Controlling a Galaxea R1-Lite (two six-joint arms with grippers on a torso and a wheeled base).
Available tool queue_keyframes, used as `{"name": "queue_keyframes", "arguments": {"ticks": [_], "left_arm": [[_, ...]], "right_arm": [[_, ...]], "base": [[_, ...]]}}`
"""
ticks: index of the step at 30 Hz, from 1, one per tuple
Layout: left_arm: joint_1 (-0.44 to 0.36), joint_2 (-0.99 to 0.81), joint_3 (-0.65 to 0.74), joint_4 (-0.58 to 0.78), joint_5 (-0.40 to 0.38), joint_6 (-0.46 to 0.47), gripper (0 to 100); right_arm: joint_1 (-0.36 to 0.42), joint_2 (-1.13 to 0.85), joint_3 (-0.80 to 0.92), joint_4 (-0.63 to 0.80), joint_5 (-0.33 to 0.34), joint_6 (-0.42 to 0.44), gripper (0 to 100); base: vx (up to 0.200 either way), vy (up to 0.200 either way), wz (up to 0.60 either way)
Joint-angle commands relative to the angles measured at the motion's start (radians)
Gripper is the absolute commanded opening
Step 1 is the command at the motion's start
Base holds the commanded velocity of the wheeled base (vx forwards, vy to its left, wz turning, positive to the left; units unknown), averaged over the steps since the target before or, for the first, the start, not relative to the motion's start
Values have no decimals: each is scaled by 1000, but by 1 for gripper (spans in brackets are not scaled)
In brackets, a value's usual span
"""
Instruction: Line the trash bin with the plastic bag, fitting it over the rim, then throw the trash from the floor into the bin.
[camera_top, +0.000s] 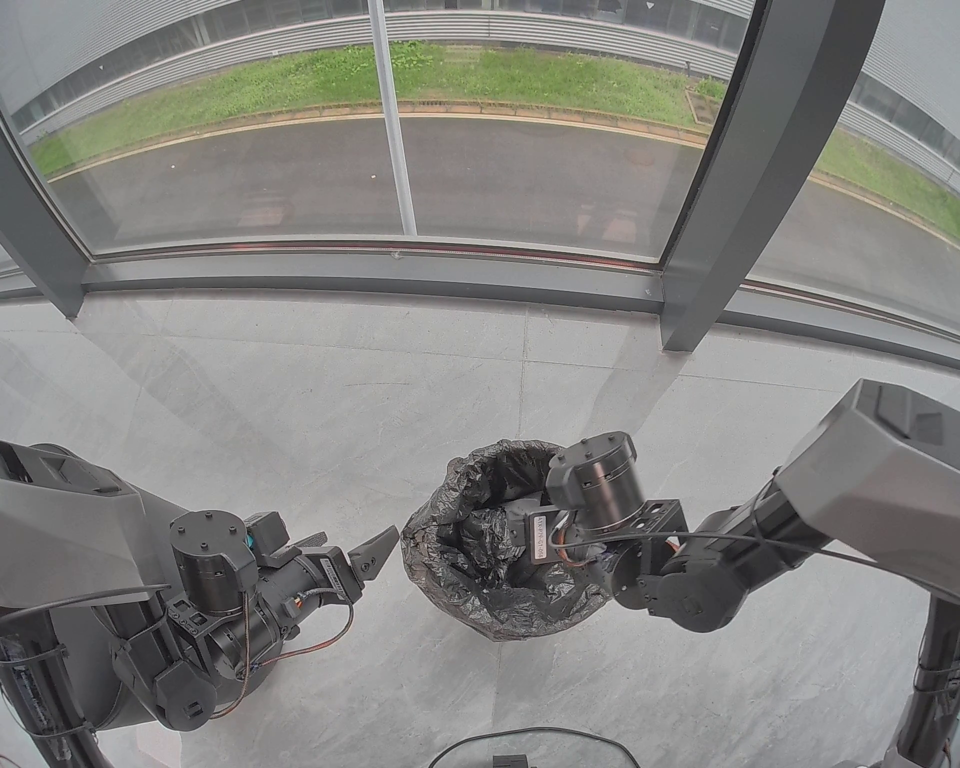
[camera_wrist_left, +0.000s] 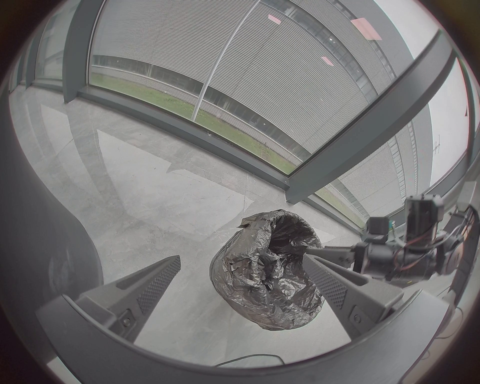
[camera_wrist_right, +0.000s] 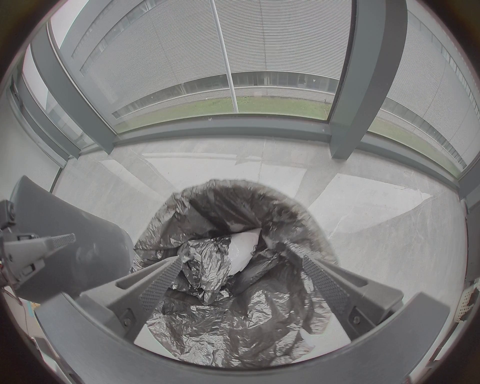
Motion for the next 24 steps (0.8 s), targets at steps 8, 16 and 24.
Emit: {"name": "queue_keyframes", "arguments": {"ticks": [8,16,24], "left_arm": [[11,-218,7,1,76,195,100],[8,-569,112,138,107,301,100],[11,-940,179,422,110,304,100]], "right_arm": [[-138,-451,237,2,-27,-111,100],[-187,-732,462,-1,-75,-172,100],[-284,-1038,637,28,-75,-174,100]], "base": [[0,0,0],[0,0,0],[0,0,0]]}}
